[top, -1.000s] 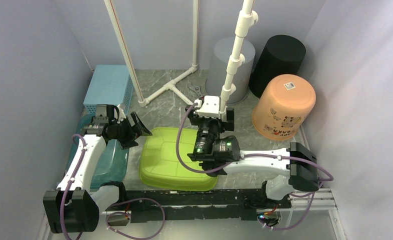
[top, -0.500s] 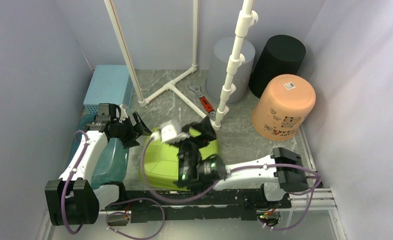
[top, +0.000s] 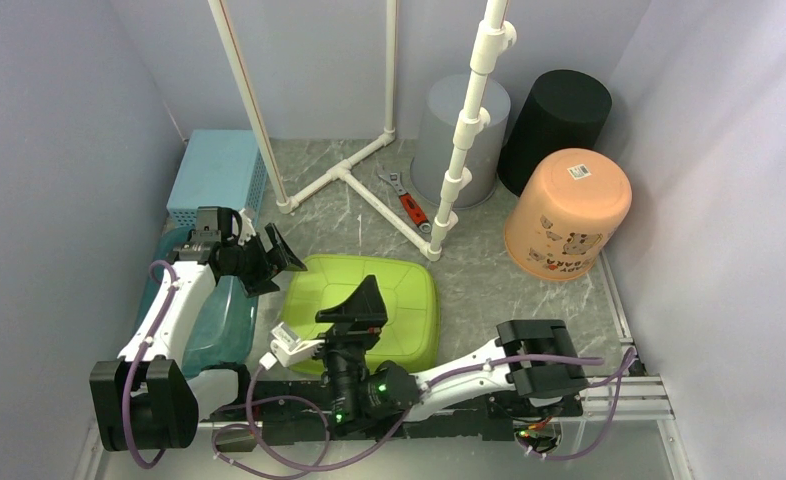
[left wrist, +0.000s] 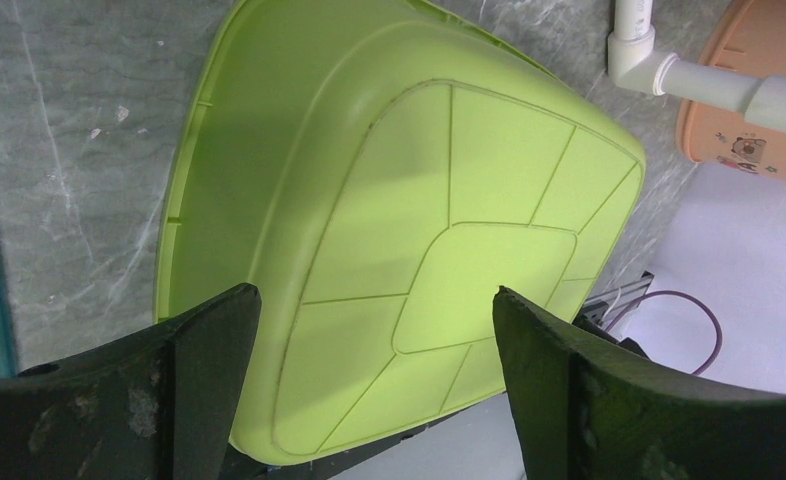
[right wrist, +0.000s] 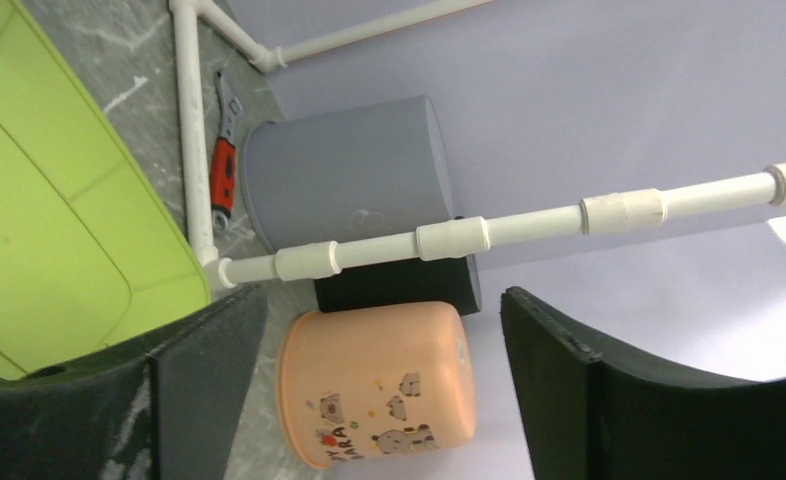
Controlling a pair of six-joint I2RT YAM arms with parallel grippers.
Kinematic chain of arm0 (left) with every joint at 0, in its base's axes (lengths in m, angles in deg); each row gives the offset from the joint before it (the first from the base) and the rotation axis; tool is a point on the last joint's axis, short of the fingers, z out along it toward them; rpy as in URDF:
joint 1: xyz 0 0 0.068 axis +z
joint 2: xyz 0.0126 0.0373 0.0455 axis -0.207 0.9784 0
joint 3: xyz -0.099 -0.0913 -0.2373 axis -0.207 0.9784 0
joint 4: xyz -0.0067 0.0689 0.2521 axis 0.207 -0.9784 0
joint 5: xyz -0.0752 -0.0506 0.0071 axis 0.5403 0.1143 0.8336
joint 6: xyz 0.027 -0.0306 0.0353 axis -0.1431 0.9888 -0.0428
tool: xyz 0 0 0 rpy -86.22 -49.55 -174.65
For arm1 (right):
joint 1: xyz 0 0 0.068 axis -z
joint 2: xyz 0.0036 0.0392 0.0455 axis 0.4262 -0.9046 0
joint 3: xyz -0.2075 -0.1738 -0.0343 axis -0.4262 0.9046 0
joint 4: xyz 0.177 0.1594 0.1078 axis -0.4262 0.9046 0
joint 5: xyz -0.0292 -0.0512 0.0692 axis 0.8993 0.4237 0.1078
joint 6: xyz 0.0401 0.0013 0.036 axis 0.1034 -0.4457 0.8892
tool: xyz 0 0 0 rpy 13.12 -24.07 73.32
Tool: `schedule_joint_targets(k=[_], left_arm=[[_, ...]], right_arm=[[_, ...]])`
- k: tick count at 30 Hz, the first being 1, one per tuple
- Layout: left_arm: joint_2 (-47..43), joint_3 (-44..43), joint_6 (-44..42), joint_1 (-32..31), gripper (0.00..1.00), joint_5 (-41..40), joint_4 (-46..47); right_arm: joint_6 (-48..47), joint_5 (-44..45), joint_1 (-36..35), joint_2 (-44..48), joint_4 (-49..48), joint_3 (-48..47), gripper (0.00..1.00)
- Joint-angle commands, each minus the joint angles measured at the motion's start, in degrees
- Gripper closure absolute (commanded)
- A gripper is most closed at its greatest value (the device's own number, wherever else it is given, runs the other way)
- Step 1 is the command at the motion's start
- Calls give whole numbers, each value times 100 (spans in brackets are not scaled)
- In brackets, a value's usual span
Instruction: Turn the large container upside down
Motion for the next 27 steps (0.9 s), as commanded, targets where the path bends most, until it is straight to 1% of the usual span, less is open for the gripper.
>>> schedule_joint_targets(k=[1, 3, 4, 7, 9, 14, 18, 22, 27], left_arm=[[-88, 22, -3, 25, 9, 227, 253], [-127, -15, -15, 26, 9, 203, 198], [-167, -21, -19, 18, 9, 177, 170], [-240, 23, 5, 20, 9, 177, 203], [-202, 71, 6, 18, 9, 255, 243], [-38, 357, 51, 17, 9, 453, 517], [114, 620, 129, 18, 9, 456, 768], [398, 746, 172, 14, 10, 427, 958], [542, 744, 217, 17, 10, 351, 1041]], right_arm=[[1300, 1037, 323, 407, -988, -606, 2], [1809, 1046, 552, 449, -951, -714, 1], [2207, 1046, 672, 535, -962, -669, 1], [3742, 1046, 1116, 914, -961, -81, 1], [4343, 1046, 1418, 1140, -952, 396, 1], [5085, 1046, 1871, 1375, -1002, 1584, 1], [5492, 1042, 1934, 995, -1040, 2362, 1], [5974, 1045, 1967, 598, -1060, 2781, 1], [6759, 1038, 1969, 673, -1066, 3331, 1]])
